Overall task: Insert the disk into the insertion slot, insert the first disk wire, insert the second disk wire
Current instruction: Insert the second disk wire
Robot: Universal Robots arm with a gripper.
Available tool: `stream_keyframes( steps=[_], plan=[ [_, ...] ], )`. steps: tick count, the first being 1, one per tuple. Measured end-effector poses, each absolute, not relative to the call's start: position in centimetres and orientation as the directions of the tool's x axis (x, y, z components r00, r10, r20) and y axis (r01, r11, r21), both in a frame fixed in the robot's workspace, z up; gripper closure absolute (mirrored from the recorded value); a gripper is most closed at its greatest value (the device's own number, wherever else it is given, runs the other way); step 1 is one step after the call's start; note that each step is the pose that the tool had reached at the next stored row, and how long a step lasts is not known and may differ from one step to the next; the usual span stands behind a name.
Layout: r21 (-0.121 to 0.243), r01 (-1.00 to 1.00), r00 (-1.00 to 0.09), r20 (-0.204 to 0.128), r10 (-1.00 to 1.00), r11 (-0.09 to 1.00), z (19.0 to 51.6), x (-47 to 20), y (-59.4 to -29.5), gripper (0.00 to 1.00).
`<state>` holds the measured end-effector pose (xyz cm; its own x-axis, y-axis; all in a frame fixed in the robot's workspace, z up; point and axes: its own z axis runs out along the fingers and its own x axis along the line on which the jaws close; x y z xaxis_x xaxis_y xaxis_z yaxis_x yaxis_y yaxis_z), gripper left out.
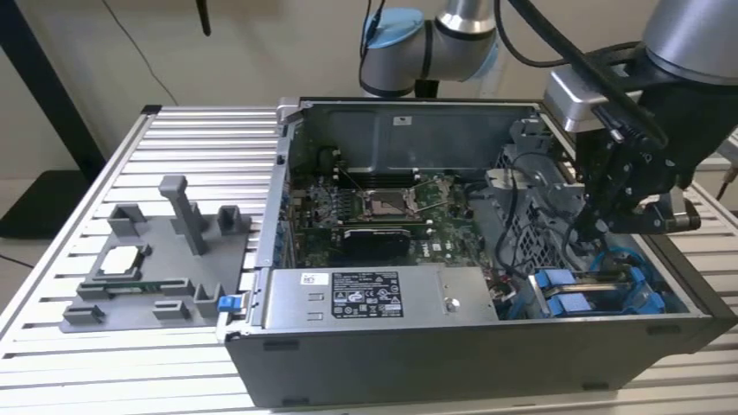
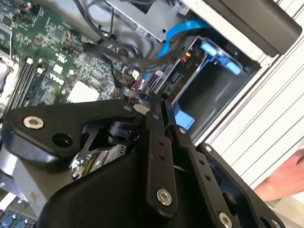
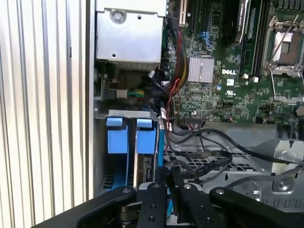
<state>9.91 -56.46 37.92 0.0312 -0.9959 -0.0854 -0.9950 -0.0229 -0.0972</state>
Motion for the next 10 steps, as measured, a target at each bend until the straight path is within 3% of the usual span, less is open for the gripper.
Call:
stream_keyframes(
  steps=[10],
  plan=[
    [-0.13,-0.991,0.032,-0.084,-0.996,-0.021,36.6,9.7,-57.6,1.0]
  ],
)
